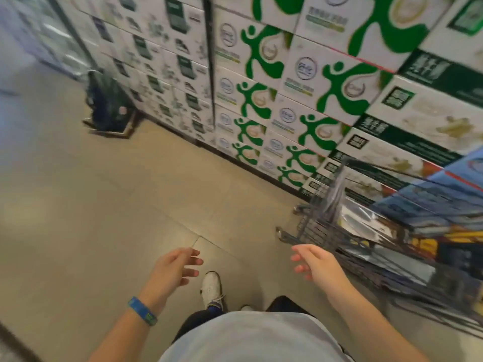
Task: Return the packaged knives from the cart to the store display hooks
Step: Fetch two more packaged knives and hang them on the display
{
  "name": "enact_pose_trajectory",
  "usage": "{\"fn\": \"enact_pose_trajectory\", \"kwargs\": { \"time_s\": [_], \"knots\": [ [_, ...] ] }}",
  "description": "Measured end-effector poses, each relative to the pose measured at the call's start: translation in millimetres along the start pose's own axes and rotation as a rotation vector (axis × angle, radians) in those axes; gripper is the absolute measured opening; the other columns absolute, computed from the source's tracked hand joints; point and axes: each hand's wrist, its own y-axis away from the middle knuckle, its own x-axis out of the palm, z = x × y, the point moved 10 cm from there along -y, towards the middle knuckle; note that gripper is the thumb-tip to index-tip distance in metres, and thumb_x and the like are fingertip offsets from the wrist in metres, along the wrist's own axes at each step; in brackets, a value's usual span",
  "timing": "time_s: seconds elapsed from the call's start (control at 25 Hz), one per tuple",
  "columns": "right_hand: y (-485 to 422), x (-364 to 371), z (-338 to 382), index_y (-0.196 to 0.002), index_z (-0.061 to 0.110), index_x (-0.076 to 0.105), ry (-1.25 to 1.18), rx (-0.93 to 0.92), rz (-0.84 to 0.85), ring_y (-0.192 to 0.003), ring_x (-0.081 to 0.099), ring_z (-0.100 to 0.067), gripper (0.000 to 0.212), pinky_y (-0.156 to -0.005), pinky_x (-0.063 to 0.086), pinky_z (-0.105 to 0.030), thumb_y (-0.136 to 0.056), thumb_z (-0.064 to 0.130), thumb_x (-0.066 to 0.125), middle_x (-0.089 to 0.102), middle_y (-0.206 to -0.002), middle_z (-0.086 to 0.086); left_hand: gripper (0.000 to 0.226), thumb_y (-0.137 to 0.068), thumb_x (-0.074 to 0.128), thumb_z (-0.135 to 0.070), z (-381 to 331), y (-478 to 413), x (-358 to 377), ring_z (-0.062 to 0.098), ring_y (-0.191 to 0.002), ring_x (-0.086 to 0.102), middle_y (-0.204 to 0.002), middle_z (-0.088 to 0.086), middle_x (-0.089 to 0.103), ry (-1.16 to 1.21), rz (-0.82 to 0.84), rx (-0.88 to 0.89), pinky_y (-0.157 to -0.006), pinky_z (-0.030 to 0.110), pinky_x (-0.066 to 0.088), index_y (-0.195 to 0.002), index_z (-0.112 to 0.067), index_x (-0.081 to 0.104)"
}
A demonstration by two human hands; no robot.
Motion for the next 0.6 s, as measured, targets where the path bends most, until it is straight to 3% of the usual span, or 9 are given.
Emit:
{"fn": "enact_pose_trajectory", "kwargs": {
  "time_s": [0.32,0.6],
  "knots": [
    [52.0,-50.5,-81.0,-0.102,0.024,0.077,-0.333,0.272,-0.356,-0.072,0.070,-0.013,0.018,-0.067,0.049,-0.028,-0.102,0.031,0.060,0.078,-0.089,0.005,0.026,-0.102,0.048,-0.024,-46.1,-88.6,52.8,0.018,-0.069,0.069,-0.089,0.002,0.077,-0.346,0.265,0.005,-0.064,0.030,0.046,-0.104,-0.014,0.071],
    [73.5,-119.9,-148.5,-0.101,0.020,0.074,-0.580,0.408,-0.581,-0.067,0.065,-0.014,0.018,-0.063,0.044,-0.029,-0.103,0.025,0.057,0.076,-0.080,0.005,0.025,-0.101,0.051,-0.029,-78.1,-115.0,170.8,0.013,-0.058,0.063,-0.090,0.004,0.077,-0.508,0.435,0.017,-0.057,0.027,0.044,-0.102,-0.014,0.072]
  ]
}}
